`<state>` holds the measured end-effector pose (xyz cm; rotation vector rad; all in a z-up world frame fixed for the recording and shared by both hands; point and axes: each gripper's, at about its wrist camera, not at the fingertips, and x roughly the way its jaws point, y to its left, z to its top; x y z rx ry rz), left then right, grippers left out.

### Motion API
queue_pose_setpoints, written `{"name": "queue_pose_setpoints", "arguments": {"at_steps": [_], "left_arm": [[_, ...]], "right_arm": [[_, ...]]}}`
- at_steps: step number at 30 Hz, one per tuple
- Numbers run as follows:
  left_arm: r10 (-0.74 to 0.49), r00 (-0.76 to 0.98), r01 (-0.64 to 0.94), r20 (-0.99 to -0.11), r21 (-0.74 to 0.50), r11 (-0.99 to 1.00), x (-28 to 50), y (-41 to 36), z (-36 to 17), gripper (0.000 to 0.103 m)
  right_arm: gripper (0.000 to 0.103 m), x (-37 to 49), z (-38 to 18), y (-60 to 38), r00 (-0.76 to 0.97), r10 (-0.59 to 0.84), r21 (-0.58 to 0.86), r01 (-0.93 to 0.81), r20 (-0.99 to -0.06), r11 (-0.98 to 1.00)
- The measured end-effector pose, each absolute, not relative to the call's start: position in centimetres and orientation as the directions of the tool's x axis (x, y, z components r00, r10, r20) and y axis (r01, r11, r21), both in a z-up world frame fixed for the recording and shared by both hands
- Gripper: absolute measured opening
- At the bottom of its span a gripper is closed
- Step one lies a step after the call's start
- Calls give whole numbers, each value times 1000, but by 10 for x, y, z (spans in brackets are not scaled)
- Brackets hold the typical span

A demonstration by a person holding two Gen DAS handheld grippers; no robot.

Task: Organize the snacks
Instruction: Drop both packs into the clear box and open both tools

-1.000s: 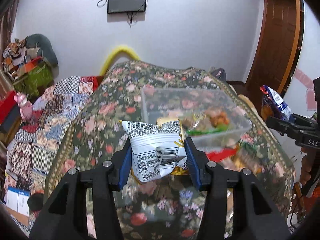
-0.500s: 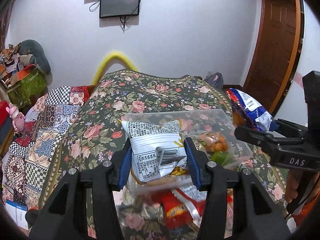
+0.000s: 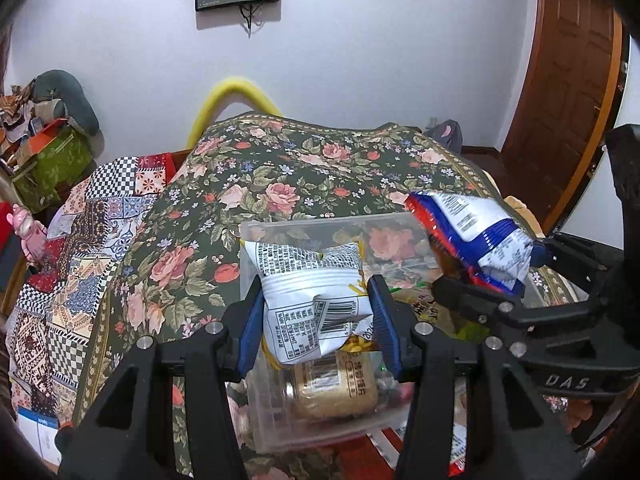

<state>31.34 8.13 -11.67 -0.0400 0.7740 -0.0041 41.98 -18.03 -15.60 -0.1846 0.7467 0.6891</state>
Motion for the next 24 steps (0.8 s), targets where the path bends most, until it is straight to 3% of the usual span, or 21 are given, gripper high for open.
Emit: {"name": "queue_pose_setpoints", "arguments": {"at_steps": [6, 13, 24], "left_arm": [[-18, 706, -38, -708, -64, 997, 320, 87, -122, 50], [-32, 716, -26, -698, -73, 997, 313, 86, -115, 56], [-66, 743, 17, -666, -80, 997, 262, 82, -93, 66]], "right_arm": [[76, 426, -161, -177, 509, 494, 84, -632, -705, 771], [77, 422, -156, -179, 510, 497, 82, -636, -702, 768], [78, 384, -126, -203, 571, 530, 17, -670, -627, 742]]}}
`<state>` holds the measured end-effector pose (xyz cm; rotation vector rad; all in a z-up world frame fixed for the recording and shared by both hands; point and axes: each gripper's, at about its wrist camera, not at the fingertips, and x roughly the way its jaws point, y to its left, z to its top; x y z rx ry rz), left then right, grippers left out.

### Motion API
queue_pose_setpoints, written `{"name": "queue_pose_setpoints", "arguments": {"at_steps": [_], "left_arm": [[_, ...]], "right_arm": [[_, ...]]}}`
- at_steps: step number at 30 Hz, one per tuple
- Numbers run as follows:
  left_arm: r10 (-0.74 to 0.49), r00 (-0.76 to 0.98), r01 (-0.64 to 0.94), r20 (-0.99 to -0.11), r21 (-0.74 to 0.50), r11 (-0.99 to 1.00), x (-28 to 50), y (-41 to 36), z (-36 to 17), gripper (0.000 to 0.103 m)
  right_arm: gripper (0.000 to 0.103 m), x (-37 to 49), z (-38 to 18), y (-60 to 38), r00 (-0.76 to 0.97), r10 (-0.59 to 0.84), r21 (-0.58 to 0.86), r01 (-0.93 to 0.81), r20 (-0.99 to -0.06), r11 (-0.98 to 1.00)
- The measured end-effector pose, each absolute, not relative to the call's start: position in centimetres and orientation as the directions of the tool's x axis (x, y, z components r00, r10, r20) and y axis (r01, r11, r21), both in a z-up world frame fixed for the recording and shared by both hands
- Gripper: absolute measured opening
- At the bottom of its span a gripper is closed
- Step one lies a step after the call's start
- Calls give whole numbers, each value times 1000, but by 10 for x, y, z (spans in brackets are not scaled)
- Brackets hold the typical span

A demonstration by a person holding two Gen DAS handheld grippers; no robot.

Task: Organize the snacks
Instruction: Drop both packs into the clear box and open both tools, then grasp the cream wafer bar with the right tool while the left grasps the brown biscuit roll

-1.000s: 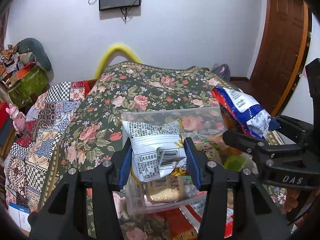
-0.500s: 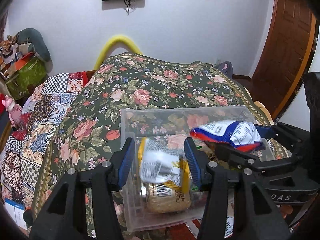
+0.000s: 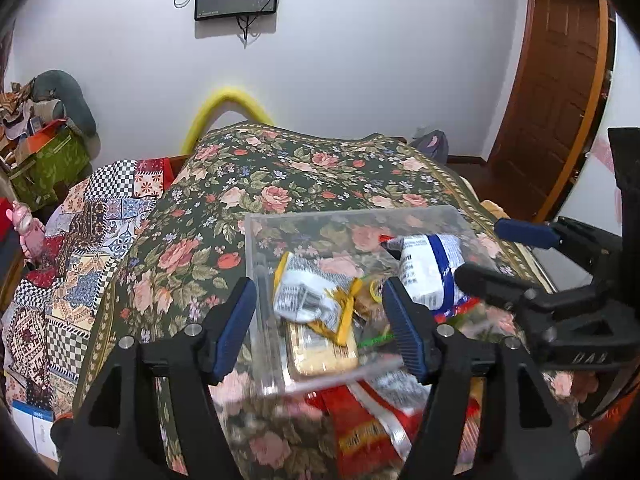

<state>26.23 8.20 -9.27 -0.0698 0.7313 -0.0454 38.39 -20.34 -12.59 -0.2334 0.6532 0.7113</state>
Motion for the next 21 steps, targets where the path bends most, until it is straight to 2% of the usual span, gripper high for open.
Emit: {"name": "queue_pose_setpoints", "arguments": {"at_steps": [9, 21], "left_arm": [[-84, 740, 26, -668, -97, 995, 210, 82, -92, 72], [-99, 670, 6, -736, -128, 992, 167, 75, -131, 73]], "right_arm": [[78, 351, -133, -243, 587, 529, 18, -659, -614, 752], [78, 326, -178, -296, 552, 449, 50, -591, -703, 805]]}}
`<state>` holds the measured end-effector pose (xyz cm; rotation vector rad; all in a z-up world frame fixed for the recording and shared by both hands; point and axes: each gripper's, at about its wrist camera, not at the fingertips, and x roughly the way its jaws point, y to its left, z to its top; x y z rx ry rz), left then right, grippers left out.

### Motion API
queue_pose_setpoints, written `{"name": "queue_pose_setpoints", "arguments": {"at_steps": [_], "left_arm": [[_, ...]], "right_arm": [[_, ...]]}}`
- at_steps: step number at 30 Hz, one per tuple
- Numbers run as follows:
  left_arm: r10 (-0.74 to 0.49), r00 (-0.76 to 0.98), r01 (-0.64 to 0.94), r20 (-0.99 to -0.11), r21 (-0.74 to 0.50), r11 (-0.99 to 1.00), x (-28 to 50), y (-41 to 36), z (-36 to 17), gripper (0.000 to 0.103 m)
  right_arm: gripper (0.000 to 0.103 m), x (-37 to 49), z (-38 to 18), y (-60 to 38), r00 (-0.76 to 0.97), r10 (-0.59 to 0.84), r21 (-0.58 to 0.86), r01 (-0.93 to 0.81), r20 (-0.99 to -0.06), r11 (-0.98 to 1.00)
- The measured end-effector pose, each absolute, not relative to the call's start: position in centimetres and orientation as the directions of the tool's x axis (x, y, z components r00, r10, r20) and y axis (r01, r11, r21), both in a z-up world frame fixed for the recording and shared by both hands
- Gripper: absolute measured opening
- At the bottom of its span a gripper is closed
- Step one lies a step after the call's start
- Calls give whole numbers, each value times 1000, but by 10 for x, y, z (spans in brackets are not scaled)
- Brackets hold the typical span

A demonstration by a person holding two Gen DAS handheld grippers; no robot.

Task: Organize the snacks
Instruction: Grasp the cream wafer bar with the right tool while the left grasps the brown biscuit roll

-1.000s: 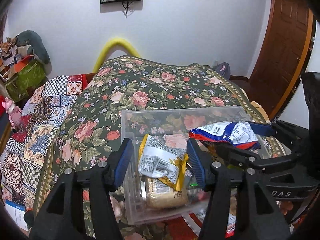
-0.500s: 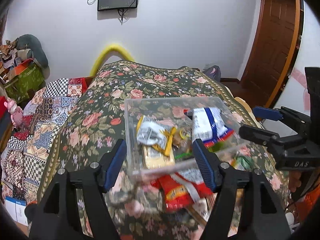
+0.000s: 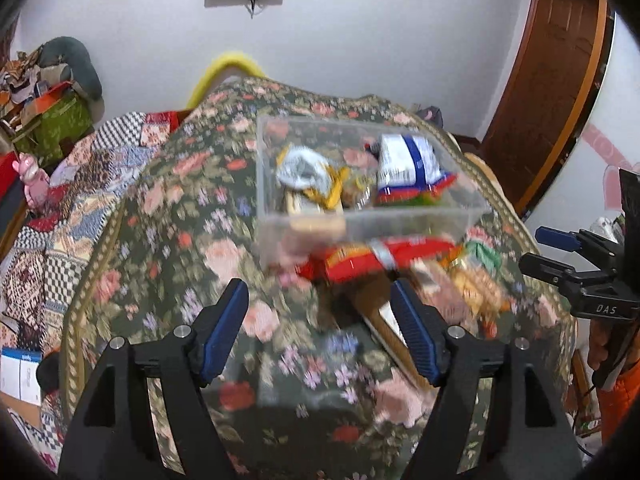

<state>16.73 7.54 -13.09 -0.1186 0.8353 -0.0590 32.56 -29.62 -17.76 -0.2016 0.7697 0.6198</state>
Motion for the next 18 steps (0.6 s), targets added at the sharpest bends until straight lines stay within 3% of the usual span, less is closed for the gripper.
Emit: {"name": "queue_pose_setpoints", "arguments": {"at_steps": [9, 13, 18], "left_arm": [[-141, 587, 34, -797, -150, 988, 166, 44, -174, 73], [-160, 567, 48, -808, -161, 986, 171, 30, -184, 73], [-169, 562, 76, -810, -153, 985, 180, 11, -189, 73]], "right_arm": [[77, 315, -216, -315, 512, 440, 114, -549, -738, 828], [58, 316, -222, -315, 506, 441, 112, -555, -741, 824], [52, 321, -228, -311, 494, 450, 123, -561, -744, 819]]}}
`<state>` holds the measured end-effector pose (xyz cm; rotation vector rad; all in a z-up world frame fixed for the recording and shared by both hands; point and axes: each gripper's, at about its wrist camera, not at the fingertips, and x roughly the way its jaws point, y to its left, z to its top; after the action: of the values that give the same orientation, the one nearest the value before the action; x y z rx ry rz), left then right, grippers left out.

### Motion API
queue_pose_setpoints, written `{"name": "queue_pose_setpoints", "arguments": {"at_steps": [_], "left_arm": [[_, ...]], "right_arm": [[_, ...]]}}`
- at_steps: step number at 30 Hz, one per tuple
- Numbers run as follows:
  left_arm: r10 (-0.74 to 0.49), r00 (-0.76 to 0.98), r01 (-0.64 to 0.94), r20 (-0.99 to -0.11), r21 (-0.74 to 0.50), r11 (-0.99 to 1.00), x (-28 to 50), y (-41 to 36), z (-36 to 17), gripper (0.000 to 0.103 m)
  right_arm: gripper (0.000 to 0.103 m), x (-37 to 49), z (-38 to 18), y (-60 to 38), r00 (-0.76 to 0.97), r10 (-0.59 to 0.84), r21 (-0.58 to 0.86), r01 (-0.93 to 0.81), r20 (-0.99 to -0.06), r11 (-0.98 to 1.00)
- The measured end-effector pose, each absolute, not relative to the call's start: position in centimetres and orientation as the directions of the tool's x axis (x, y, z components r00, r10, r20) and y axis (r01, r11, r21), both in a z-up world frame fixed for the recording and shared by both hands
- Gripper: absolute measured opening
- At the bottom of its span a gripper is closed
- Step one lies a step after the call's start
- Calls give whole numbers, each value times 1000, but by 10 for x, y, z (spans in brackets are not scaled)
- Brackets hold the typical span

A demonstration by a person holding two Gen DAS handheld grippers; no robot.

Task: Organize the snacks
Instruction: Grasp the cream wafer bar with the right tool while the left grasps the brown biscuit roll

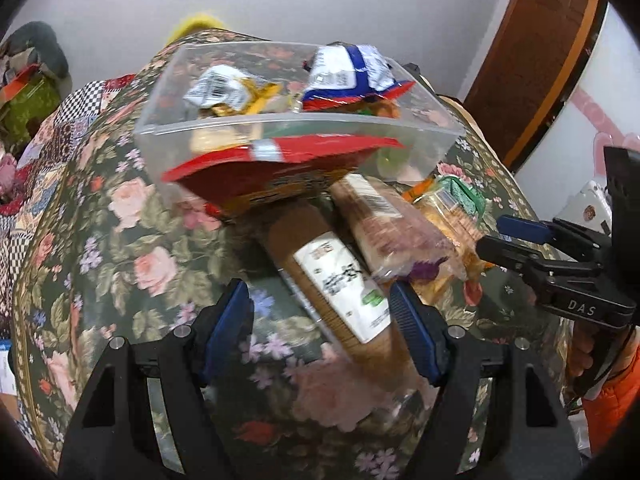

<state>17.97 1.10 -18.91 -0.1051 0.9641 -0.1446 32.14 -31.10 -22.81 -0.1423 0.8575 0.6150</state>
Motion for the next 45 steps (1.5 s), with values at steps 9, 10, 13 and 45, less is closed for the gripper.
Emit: {"name": "queue_pose_setpoints", "arguments": {"at_steps": [9, 10, 13, 45], "left_arm": [[-144, 567, 32, -811, -153, 988, 188, 14, -205, 83], [-144, 565, 28, -812, -156, 987, 187, 17, -206, 83], [-134, 575, 20, -807, -150, 988, 179, 26, -206, 83], [-16, 598, -53, -801, -59, 997, 152, 57, -206, 37]], "right_arm": [[48, 334, -237, -306, 459, 474, 186, -541, -752, 820], [48, 334, -239, -305, 454, 477, 192, -541, -753, 819], [48, 330, -240, -304, 452, 478, 191, -545, -753, 816], [32, 317, -232, -298, 484, 448, 138, -549, -752, 825]]}}
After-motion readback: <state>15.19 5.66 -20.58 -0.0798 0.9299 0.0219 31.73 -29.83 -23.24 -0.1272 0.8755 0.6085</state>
